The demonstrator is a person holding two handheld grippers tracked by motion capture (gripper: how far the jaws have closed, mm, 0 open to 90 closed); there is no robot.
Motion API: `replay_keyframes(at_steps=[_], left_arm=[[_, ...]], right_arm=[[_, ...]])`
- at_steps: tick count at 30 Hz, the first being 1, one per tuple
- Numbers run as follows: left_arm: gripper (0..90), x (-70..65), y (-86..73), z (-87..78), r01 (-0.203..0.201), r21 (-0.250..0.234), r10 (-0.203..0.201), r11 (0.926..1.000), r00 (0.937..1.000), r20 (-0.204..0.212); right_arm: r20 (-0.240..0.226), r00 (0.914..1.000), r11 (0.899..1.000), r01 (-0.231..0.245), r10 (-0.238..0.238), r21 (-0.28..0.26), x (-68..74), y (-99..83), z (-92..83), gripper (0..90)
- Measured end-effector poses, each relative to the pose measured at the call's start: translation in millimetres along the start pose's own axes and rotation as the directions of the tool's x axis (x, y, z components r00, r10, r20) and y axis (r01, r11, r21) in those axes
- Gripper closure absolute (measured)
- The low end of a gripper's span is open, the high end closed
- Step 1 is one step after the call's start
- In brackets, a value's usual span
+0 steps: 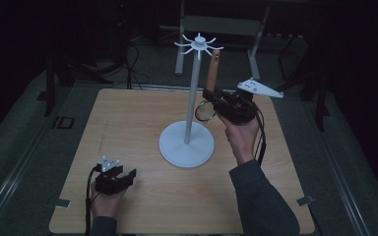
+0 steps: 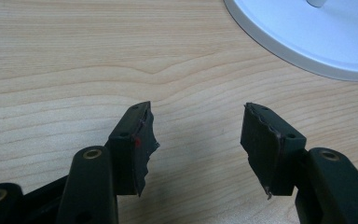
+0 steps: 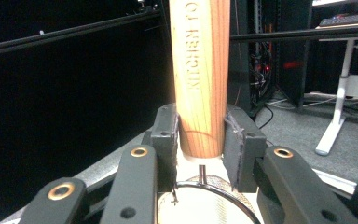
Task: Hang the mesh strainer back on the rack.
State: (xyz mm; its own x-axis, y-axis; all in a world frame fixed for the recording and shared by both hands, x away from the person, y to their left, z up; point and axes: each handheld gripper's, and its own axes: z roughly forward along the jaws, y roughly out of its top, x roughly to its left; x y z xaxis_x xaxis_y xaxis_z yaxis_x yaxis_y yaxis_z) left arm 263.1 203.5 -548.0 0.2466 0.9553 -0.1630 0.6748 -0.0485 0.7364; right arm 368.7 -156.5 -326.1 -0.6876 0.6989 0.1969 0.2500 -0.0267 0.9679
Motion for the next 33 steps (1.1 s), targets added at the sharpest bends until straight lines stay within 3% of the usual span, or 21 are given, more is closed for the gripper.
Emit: replay_keyframes(at_steps=[8, 19, 33], left_arm=[[43.7, 0.3, 0.1, -0.4, -0.001, 0.000, 0.001, 1.0000, 1.0000, -0.002], [43.7, 0.4, 0.1, -0.7, -0.002, -0.001, 0.002, 1.0000, 1.0000, -0.003], [43.6, 0.4, 0.0, -0.8, -0.002, -0.002, 0.002, 1.0000, 1.0000, -0.003]], right_arm=[[-0.024, 0.9996, 1.000, -0.015, 0.015, 0.006, -1.7, 3.8, 4.2, 68.4], [-0.098, 0.9914, 0.996, -0.085, 0.086, 0.017, -7.8, 9.3, 6.0, 68.0], [-0.109, 0.9889, 0.993, -0.094, 0.101, 0.071, -13.3, 5.6, 12.2, 66.4]])
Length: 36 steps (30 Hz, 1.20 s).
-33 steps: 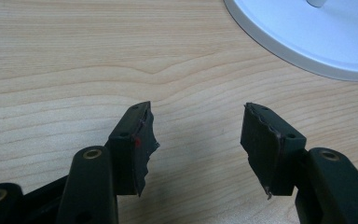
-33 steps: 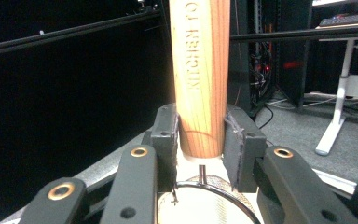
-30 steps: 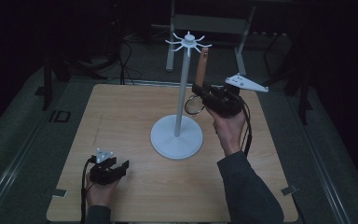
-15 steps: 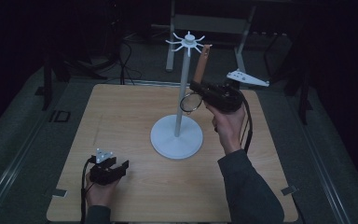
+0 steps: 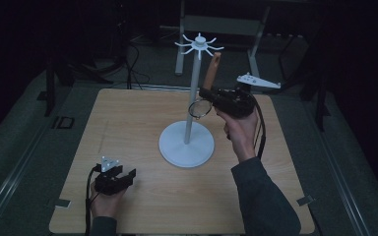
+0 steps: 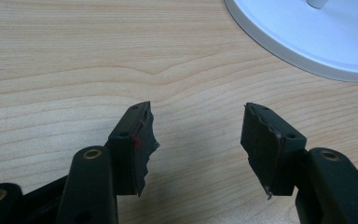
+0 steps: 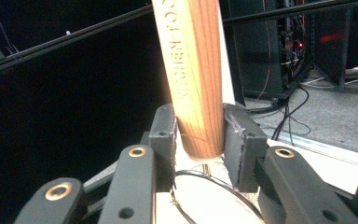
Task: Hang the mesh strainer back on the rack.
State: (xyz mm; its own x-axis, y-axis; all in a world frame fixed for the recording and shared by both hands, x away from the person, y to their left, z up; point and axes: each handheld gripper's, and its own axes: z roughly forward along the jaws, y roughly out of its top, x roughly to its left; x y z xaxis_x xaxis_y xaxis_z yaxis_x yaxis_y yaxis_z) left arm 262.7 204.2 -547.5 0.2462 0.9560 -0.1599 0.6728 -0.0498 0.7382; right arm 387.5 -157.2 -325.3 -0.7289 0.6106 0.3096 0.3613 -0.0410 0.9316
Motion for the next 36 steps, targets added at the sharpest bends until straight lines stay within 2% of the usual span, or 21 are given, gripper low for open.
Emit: replay_keyframes(at_steps=[6, 9, 12, 16, 18, 19, 23, 36], left_arm=[[43.7, -0.2, 0.0, 0.2, 0.000, 0.001, 0.000, 1.0000, 1.0000, -0.001], [43.6, -0.2, 0.0, 0.2, 0.000, 0.001, 0.000, 1.0000, 1.0000, -0.001], [43.6, -0.2, 0.0, 0.2, 0.000, 0.001, 0.000, 1.0000, 1.0000, -0.001], [43.6, -0.2, 0.0, 0.1, 0.000, 0.001, 0.000, 1.0000, 1.0000, -0.001], [43.6, -0.1, 0.0, 0.1, 0.000, 0.000, 0.000, 1.0000, 1.0000, -0.001], [43.6, -0.2, 0.0, 0.1, 0.000, 0.000, 0.000, 1.0000, 1.0000, -0.001], [43.6, -0.3, -0.1, 0.4, 0.000, 0.001, 0.000, 1.0000, 1.0000, -0.001], [43.7, 0.0, -0.1, 0.3, 0.001, 0.000, -0.001, 1.0000, 1.0000, 0.000]], right_arm=[[0.018, 0.9998, 1.000, -0.008, 0.008, -0.007, -2.4, 0.9, -2.1, 63.9], [0.031, 0.9995, 1.000, -0.010, 0.011, -0.023, -3.0, 1.5, -3.6, 57.8], [0.066, 0.9978, 0.999, 0.012, -0.009, -0.045, -1.1, 2.6, -5.0, 53.7], [0.092, 0.9954, 0.997, 0.034, -0.027, -0.071, 1.5, 4.7, -7.3, 54.3], [0.105, 0.9941, 0.995, 0.040, -0.031, -0.087, 2.7, 6.3, -9.0, 61.2], [0.110, 0.9934, 0.995, 0.043, -0.033, -0.092, 3.3, 7.2, -9.6, 61.9], [0.127, 0.9892, 0.993, 0.083, -0.073, -0.079, 7.7, 9.1, -6.5, 64.2], [0.113, 0.9900, 0.996, 0.088, -0.084, -0.028, 10.5, 20.0, 4.7, 65.3]])
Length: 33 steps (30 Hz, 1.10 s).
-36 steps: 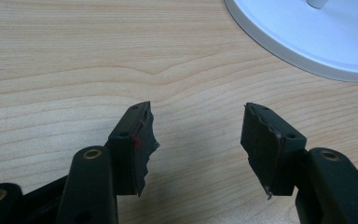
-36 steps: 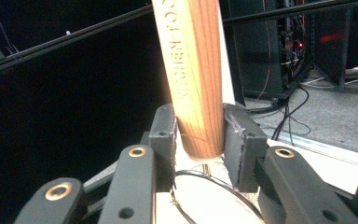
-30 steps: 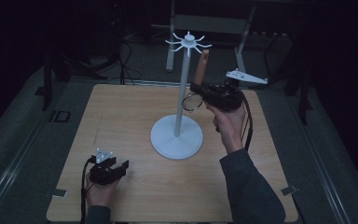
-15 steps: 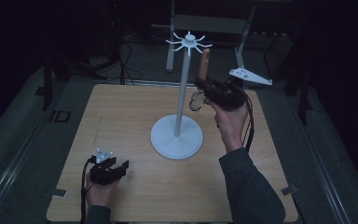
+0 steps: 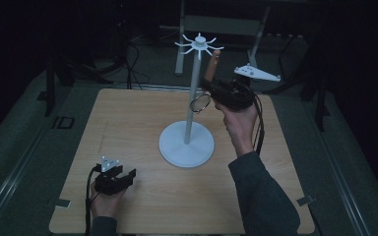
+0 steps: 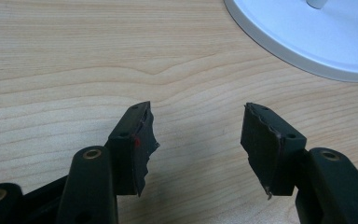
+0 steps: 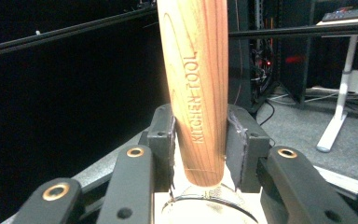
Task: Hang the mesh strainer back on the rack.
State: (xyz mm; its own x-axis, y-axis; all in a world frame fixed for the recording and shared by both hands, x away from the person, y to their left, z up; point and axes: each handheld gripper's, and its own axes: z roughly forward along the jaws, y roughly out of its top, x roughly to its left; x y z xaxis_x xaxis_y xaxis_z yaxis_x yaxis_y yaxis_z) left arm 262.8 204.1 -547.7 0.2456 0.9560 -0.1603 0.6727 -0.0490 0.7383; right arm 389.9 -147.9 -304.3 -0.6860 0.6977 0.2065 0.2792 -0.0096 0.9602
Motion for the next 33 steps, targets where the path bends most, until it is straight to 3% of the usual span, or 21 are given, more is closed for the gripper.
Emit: replay_keyframes(at_steps=[7, 11, 22, 33], left_arm=[[43.7, -0.3, 0.0, 0.0, 0.000, 0.000, 0.000, 1.0000, 1.0000, -0.001], [43.6, 0.1, 0.0, -0.3, 0.002, -0.001, -0.002, 1.0000, 1.0000, 0.000], [43.6, -0.2, 0.0, -0.3, -0.001, -0.002, 0.001, 1.0000, 1.0000, -0.003], [43.5, -0.4, 0.0, -0.1, -0.001, -0.002, 0.001, 1.0000, 1.0000, -0.005]], right_arm=[[0.001, 0.9999, 0.999, -0.012, 0.012, 0.034, -3.3, 3.1, 5.9, 62.8], [0.012, 0.9997, 0.999, -0.024, 0.023, 0.030, -5.2, -0.6, 6.4, 55.2], [0.089, 0.9960, 1.000, -0.005, 0.006, -0.013, -8.6, -8.2, -14.4, 33.5], [0.123, 0.9923, 1.000, 0.020, -0.020, 0.007, -16.9, -19.9, -32.1, 29.9]])
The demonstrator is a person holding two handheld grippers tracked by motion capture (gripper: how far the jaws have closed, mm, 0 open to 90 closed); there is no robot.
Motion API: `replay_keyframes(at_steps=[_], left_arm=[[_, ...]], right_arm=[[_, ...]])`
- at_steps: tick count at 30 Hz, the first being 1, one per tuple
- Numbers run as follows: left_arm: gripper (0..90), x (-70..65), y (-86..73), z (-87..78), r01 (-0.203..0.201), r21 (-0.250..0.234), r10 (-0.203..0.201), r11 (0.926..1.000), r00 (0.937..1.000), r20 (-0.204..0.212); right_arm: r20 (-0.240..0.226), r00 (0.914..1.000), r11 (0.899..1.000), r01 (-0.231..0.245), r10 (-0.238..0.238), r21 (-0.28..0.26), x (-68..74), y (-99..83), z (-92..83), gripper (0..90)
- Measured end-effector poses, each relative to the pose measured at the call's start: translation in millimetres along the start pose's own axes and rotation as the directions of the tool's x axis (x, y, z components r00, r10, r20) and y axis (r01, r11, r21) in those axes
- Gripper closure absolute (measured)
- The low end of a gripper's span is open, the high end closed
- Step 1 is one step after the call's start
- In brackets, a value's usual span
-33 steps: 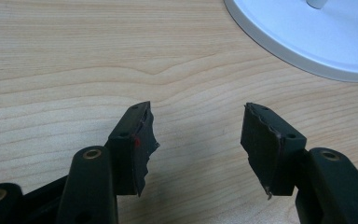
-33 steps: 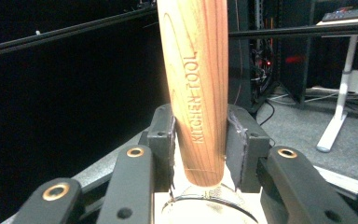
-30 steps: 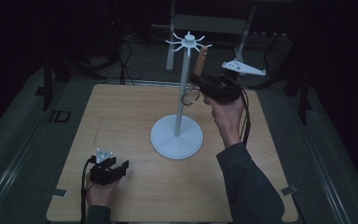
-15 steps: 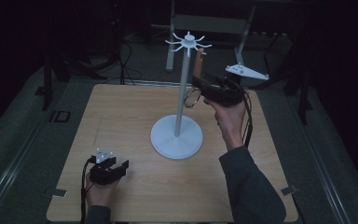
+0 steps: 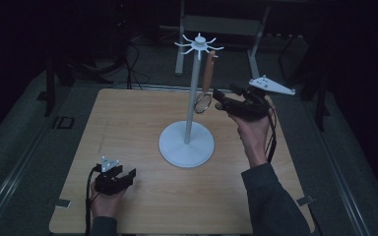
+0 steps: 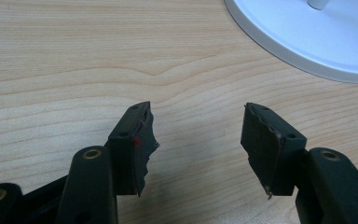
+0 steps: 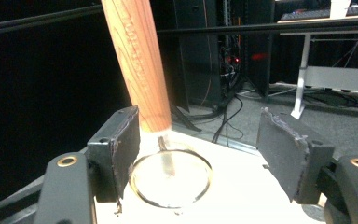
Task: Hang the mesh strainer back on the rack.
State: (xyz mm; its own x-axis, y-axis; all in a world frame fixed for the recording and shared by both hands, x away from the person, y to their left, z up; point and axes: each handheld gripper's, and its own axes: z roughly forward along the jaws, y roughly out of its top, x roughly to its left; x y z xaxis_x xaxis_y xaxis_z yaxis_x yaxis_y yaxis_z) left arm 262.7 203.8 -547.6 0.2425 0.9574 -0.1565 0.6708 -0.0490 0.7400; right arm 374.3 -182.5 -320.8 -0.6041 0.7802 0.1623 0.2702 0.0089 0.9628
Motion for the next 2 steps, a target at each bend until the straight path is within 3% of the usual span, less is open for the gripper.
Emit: replay_keyframes(at_steps=[2], left_arm=[[43.6, 0.1, 0.0, -0.1, 0.001, -0.001, -0.001, 1.0000, 1.0000, -0.001]], right_arm=[[0.011, 0.9999, 1.000, 0.006, -0.007, 0.010, -2.8, -2.8, -1.6, 29.7]])
